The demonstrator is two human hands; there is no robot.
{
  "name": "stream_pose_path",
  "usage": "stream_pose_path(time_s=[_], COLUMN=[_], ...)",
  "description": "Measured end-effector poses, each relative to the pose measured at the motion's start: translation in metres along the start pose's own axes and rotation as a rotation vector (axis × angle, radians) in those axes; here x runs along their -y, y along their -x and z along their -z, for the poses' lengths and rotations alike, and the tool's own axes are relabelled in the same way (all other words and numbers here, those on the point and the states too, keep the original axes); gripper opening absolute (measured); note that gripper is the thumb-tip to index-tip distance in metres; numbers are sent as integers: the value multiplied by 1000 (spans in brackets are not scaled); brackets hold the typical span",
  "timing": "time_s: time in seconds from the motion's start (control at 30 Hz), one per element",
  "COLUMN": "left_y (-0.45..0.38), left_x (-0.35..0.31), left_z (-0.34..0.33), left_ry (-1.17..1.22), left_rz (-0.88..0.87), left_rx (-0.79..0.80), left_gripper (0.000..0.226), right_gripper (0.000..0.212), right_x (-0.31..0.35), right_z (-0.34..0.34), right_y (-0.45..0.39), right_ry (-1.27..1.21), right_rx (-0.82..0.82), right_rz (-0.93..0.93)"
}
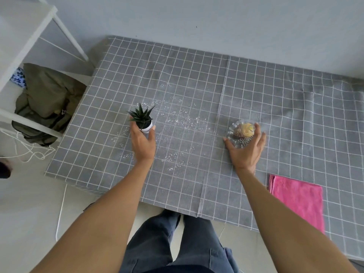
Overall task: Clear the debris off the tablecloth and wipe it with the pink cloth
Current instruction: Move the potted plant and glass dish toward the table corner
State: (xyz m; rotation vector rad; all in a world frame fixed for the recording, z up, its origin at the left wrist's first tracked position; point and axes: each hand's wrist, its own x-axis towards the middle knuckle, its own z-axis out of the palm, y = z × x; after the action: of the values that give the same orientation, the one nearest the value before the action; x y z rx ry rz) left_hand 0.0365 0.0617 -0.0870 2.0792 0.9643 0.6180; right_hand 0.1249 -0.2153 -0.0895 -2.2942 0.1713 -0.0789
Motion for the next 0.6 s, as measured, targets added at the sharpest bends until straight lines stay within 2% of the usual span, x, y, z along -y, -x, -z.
stream_pose_path(time_s=[0.33,0.6], left_y=[10,18], left_x=[-24,-30], left_z=[-14,-11], left_ry=[32,-17], left_rz=[-61,-92], left_rx=[20,41], left_gripper=[58,63], right_gripper=[103,101], right_x=[1,3], right_z=[1,-4], right_y=[-6,-10], right_ry=[9,21], right_rx=[-14,24], right_rz=[66,100])
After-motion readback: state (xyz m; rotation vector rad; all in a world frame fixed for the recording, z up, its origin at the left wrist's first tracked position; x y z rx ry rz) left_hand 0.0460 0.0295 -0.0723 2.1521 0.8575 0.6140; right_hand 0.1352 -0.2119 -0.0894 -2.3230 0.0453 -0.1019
